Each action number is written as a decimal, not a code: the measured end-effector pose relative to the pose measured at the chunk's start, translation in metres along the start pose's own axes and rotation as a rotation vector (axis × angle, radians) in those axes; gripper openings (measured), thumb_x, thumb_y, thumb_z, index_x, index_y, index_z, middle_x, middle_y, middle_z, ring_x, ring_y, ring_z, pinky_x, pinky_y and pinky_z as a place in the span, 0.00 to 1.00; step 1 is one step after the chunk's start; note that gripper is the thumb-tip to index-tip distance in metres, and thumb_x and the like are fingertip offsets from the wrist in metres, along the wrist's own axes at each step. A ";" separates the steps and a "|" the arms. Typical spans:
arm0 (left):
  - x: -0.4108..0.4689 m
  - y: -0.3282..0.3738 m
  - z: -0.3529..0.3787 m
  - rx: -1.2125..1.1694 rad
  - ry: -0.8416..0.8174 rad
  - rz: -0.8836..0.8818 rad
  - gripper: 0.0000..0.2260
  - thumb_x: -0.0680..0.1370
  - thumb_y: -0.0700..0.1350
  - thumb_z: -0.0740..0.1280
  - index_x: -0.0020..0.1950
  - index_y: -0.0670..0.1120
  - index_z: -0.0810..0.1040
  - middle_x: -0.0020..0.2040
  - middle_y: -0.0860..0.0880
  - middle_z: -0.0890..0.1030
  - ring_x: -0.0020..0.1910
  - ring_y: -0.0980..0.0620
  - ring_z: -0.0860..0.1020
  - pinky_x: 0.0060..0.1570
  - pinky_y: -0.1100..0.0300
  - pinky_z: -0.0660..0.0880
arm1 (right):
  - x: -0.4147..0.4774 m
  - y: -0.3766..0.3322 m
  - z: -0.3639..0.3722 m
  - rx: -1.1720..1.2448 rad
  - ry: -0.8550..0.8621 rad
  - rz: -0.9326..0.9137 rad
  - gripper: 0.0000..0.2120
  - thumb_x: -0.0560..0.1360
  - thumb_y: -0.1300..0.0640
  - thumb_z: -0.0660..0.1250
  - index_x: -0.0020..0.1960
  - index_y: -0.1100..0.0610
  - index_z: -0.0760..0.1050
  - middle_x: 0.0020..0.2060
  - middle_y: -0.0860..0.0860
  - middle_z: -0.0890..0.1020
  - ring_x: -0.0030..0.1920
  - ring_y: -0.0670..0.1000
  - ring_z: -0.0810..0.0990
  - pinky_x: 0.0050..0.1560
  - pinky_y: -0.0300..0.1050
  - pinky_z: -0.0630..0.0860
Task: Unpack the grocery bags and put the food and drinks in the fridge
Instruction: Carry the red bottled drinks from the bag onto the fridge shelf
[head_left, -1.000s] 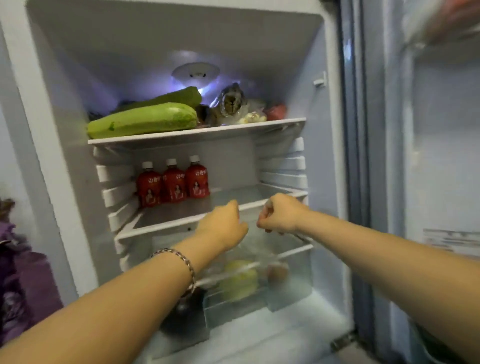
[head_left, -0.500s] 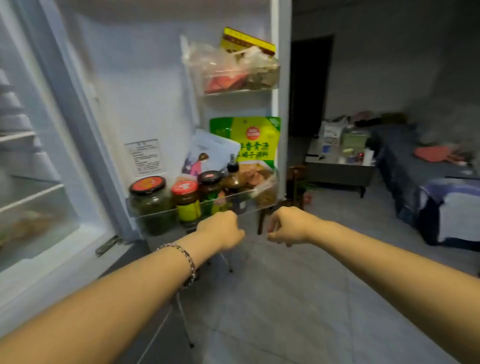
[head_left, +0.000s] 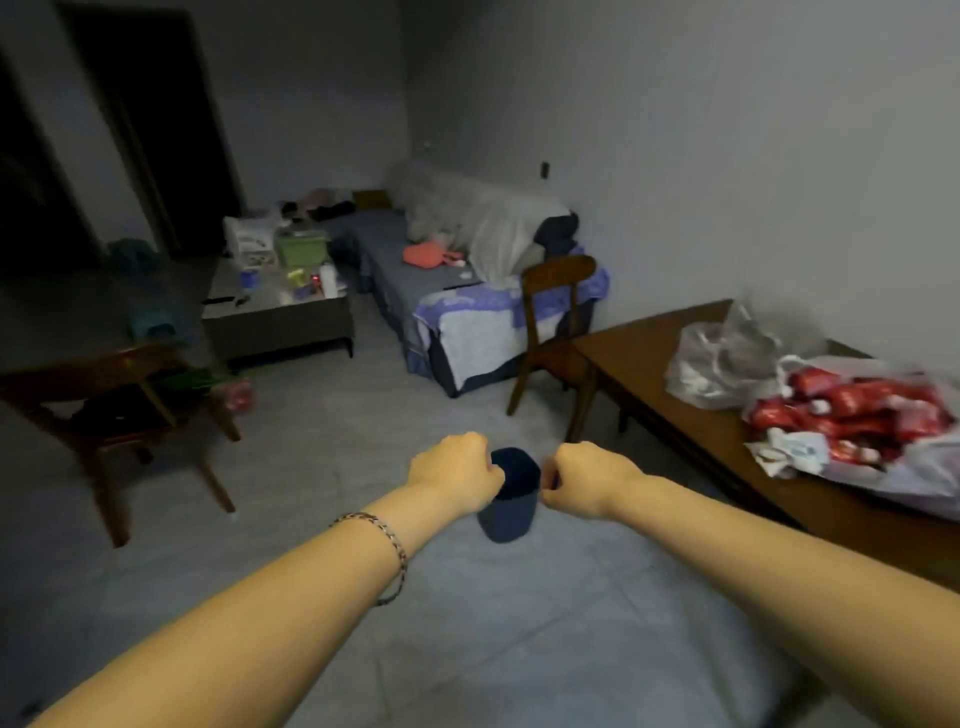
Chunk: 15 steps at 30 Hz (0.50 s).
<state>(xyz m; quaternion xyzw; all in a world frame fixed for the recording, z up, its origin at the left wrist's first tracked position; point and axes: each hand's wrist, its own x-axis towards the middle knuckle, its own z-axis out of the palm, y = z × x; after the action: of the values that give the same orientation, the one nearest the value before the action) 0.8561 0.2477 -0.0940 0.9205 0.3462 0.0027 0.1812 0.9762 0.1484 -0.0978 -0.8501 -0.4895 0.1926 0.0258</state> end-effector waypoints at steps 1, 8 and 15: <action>0.019 0.027 0.010 -0.006 -0.023 0.049 0.07 0.79 0.45 0.59 0.49 0.44 0.74 0.46 0.45 0.77 0.45 0.45 0.75 0.40 0.57 0.68 | 0.002 0.035 -0.003 0.012 0.010 0.062 0.10 0.76 0.55 0.63 0.48 0.60 0.79 0.48 0.55 0.82 0.47 0.56 0.80 0.43 0.49 0.77; 0.133 0.176 0.082 0.029 -0.182 0.330 0.05 0.79 0.46 0.59 0.47 0.46 0.73 0.46 0.46 0.77 0.49 0.44 0.77 0.43 0.57 0.71 | 0.009 0.236 -0.021 0.058 0.068 0.425 0.13 0.75 0.54 0.63 0.56 0.58 0.77 0.56 0.57 0.80 0.56 0.58 0.78 0.55 0.49 0.76; 0.261 0.310 0.131 -0.016 -0.274 0.555 0.06 0.78 0.45 0.59 0.46 0.47 0.75 0.49 0.47 0.80 0.50 0.45 0.78 0.45 0.57 0.72 | 0.027 0.399 -0.047 0.096 0.129 0.799 0.14 0.78 0.54 0.58 0.61 0.58 0.73 0.58 0.55 0.78 0.59 0.56 0.76 0.55 0.46 0.73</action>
<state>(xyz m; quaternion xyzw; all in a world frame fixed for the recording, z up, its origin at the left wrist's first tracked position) 1.2692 0.1557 -0.1434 0.9702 0.0540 -0.0694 0.2256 1.3325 -0.0293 -0.1546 -0.9815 -0.1088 0.1564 0.0191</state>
